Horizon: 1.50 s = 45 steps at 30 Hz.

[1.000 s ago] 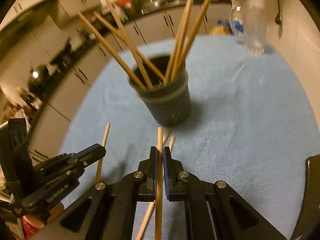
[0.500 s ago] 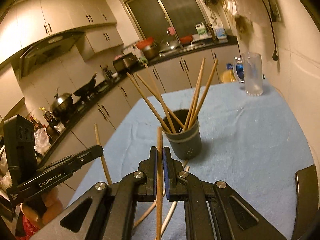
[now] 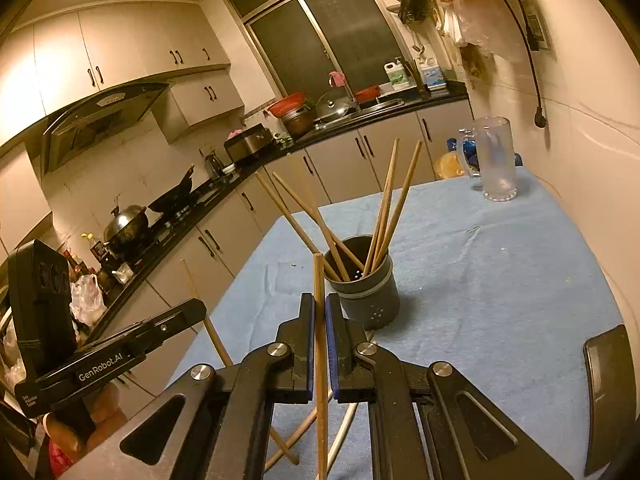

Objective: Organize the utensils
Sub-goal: 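Raise the left tool's chopstick over the black cup while the right tool carries its chopstick there, then lower the left tool's chopstick into the cup and open while the right tool releases its chopstick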

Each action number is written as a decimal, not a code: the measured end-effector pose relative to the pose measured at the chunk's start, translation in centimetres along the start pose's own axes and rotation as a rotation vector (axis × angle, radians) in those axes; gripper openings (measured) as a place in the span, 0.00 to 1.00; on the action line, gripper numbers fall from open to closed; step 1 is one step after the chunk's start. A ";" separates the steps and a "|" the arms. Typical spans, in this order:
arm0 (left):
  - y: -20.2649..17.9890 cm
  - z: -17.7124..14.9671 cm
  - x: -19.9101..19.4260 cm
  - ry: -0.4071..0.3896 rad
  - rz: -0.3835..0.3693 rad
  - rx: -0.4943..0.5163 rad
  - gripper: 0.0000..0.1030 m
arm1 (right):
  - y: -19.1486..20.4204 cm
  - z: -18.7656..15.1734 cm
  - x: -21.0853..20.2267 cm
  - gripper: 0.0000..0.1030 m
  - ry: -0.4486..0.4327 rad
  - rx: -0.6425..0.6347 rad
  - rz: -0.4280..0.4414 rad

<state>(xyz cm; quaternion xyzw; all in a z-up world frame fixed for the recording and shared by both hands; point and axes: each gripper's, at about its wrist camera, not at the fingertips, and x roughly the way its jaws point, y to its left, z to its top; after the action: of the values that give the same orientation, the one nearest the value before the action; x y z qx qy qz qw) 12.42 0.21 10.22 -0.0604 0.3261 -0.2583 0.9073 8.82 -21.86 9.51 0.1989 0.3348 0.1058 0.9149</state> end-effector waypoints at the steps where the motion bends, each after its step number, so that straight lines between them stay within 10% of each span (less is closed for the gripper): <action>1: 0.0 0.1 -0.1 -0.004 0.001 0.000 0.05 | -0.1 0.1 -0.1 0.06 -0.004 0.002 0.000; 45: -1.9 6.1 -1.6 -0.095 0.010 0.051 0.05 | 0.3 5.3 -3.0 0.06 -0.145 -0.027 -0.041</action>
<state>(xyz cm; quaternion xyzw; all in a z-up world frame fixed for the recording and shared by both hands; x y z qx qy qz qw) 14.38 -0.94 16.42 -0.0480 0.2765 -0.2589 0.9242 9.96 -24.13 15.06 0.1869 0.2701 0.0769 0.9414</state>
